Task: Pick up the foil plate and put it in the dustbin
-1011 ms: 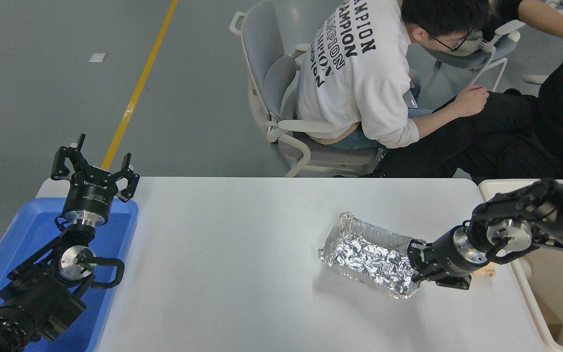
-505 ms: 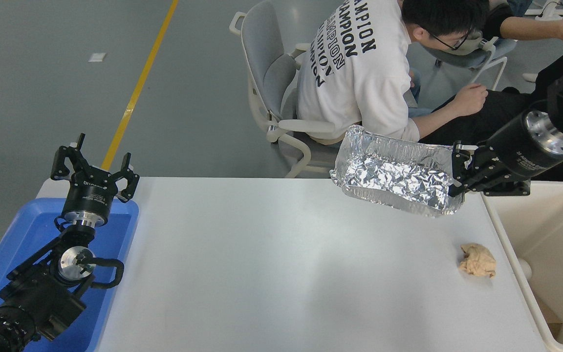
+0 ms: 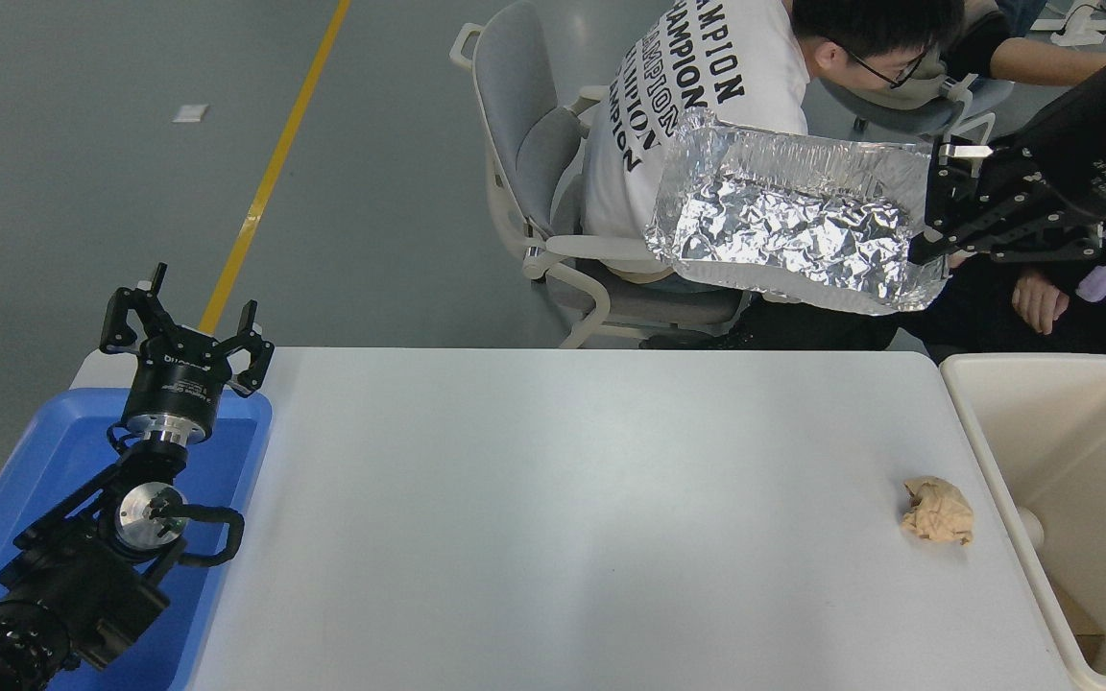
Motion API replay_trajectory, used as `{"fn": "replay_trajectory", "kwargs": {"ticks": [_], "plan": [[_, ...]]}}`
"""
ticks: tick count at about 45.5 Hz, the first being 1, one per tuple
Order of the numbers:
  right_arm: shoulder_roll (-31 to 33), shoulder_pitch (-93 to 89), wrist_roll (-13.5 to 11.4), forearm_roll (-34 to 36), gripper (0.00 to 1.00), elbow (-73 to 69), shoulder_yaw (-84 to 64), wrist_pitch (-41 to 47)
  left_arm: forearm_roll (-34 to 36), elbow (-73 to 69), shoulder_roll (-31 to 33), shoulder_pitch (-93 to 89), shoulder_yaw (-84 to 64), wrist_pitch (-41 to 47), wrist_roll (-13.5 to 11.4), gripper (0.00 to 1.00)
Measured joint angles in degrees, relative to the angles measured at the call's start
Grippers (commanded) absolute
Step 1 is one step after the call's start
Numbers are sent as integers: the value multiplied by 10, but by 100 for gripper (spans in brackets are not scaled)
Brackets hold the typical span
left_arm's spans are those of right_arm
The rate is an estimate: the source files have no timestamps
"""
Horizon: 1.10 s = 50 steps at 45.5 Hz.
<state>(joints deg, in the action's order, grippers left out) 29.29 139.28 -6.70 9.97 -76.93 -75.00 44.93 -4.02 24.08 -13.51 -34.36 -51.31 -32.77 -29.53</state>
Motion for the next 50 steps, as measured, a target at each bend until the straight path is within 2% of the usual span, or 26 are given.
{"fn": "replay_trajectory", "kwargs": {"ticks": [12,25,35,44,50], "plan": [[18,17,0,-2,0,5,-54,1,0,0,0,0,0,0,0,99],[99,-5,0,-21,0,67,-132,1,0,0,0,0,1,0,0,99],[183,-107,0,-30,0,137,-128,1,0,0,0,0,1,0,0,99],[245,-254,-1,-31,0,207,-56,-2,0,0,0,0,1,0,0,99],[266,-379,-1,-29,0,237,13,-66,0,0,0,0,1,0,0,99]]}}
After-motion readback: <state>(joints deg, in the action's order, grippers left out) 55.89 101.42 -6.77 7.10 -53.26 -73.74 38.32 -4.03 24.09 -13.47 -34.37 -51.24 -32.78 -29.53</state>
